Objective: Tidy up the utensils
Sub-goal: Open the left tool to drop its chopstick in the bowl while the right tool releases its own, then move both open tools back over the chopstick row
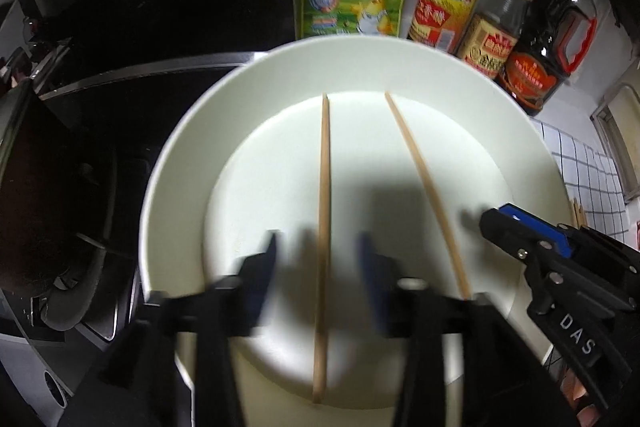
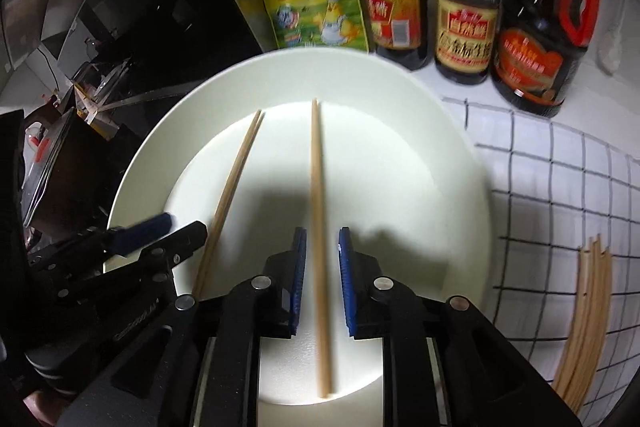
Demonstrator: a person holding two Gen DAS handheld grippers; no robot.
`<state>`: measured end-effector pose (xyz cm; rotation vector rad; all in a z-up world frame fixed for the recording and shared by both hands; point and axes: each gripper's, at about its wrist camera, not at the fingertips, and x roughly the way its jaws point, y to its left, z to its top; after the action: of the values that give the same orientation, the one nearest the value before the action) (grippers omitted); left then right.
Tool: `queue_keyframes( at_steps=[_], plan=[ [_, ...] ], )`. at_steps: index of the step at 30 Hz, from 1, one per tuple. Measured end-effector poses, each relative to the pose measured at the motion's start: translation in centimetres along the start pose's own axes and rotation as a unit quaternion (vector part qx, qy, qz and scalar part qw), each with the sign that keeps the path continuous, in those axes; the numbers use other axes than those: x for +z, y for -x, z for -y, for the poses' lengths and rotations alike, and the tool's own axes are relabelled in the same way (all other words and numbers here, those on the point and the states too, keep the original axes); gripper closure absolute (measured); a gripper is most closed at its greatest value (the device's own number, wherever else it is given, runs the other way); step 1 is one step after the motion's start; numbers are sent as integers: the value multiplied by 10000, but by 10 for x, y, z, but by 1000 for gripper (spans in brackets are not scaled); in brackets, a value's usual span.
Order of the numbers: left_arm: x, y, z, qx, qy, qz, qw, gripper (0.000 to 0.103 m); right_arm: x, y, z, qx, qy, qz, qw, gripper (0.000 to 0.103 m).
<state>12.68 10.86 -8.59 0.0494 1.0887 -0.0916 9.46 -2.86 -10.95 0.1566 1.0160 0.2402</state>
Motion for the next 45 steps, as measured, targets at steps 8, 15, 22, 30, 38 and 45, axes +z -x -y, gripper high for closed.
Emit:
queue_keyframes(
  at_steps=[8,15,22,30,38,45],
  plan=[
    [-1,20,-5,97,118,178,9997,39,-9,16,1,42,-9,62,10000,87],
    [-10,34,-6,141,132,213,9996,36,-15,31,0,72,-48,96,9999,80],
    [-16,51,-3,184,149,310,9992,35,-24,52,-1,67,41,177,9998,80],
    [-27,66,1,116,133,361,9992,31,-37,75,6,82,-37,329,9994,71],
    [-41,82,15,6,130,457,9989,27,-51,100,18,-8,-52,448,9990,65],
    [-53,91,37,-91,102,492,9987,24,-67,120,42,-130,-173,498,9985,61]
  ],
)
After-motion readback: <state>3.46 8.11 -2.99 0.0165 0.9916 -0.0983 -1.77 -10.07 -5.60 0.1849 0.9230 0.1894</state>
